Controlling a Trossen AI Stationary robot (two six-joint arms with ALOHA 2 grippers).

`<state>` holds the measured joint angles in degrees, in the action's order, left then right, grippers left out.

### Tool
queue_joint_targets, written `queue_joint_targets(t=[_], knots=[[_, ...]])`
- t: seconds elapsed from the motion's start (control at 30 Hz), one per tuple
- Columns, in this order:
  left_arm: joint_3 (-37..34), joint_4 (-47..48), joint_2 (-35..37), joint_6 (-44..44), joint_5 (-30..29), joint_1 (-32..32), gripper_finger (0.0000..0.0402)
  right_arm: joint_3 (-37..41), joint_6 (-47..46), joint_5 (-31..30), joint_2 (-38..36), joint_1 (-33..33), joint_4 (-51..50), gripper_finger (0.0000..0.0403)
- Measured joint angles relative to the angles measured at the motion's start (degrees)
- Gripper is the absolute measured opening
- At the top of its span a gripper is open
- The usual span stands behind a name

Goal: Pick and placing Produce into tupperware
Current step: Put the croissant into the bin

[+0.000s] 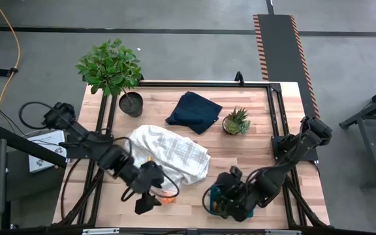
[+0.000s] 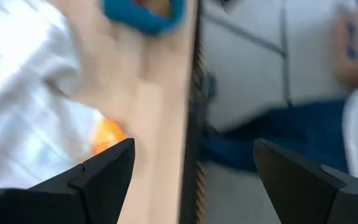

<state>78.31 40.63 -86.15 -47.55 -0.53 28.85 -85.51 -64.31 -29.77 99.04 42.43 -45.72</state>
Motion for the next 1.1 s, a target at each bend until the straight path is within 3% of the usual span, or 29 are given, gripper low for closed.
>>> queue_joint_targets(t=[0.1, 0.23, 0.3, 0.37, 0.47, 0.63, 0.9, 1.1], knots=[[0.06, 1.2, 0.0, -3.75, -14.28, 4.86, 0.0314, -4.53, 7.29, -4.37, 0.0, -0.62, 0.11, 0.0245], [0.0, 7.64, -0.23, -11.78, -32.16, 11.48, 0.0314, -9.08, 13.23, -4.76, 0.0, -2.8, -0.99, 0.0245], [-0.92, 12.57, -0.37, -18.45, -39.35, 13.86, 0.0314, -10.63, 15.08, -5.38, 0.0, -4.11, -1.46, 0.0245], [-2.29, 16.99, -0.34, -23.95, -43.0, 15.5, 0.0314, -11.75, 16.5, -6.14, 0.0, -5.17, -1.93, 0.0245], [-6.2, 17.78, -0.33, -27.9, -41.94, 16.67, 0.0314, -12.82, 18.26, -6.24, 0.0, -6.42, -2.1, 0.0245], [-14.42, 5.85, -0.4, -30.1, -34.06, 16.55, 0.0314, -12.84, 18.79, -6.2, 0.02, -7.01, -2.67, 0.0245], [-25.84, -15.72, -0.42, -24.24, -34.66, 16.53, 0.0314, -12.84, 15.62, -6.05, 0.04, -6.69, -3.41, 0.0245], [-30.13, -18.41, -0.42, -18.1, -34.61, 16.49, 0.0314, -12.84, 14.67, -6.05, 0.07, -6.29, -3.41, 0.0245]])
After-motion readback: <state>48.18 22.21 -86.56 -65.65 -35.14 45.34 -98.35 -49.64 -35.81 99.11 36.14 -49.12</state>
